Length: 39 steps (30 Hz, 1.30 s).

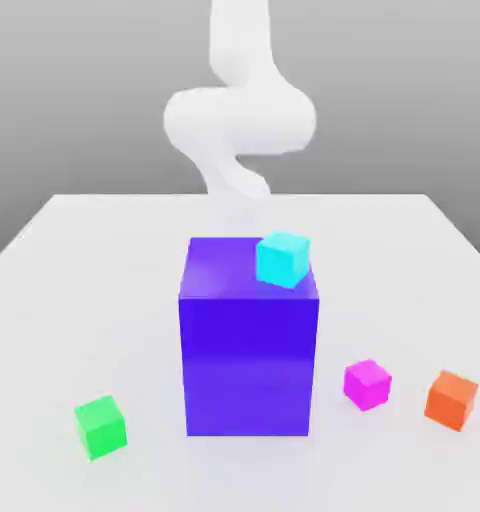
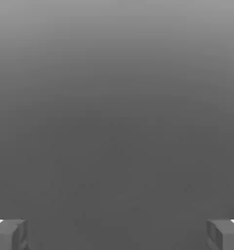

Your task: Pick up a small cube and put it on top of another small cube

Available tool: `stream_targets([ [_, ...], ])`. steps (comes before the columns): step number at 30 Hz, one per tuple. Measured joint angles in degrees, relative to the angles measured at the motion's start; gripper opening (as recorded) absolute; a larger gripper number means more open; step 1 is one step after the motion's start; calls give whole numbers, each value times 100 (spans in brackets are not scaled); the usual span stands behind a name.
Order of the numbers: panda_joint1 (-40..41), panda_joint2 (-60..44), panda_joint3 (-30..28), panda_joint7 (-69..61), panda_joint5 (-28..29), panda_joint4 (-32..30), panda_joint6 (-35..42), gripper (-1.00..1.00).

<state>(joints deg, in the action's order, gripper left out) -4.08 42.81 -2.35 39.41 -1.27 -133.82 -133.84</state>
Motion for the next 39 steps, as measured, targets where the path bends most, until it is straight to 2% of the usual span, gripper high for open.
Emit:
stream_targets([
  [12,-1800,-1534,-817,-3143,-672,-978,-979,0],
  [26,-3350,-3277,-1019,-6550,-1169,-2099,-2106,0],
  [32,-3696,-3911,-853,-7655,-885,-2596,-2634,0],
  [37,-3864,-4331,-811,-8054,-38,-2969,-3068,0],
  [39,-3861,-4464,-853,-8066,89,-2965,-3198,0],
])
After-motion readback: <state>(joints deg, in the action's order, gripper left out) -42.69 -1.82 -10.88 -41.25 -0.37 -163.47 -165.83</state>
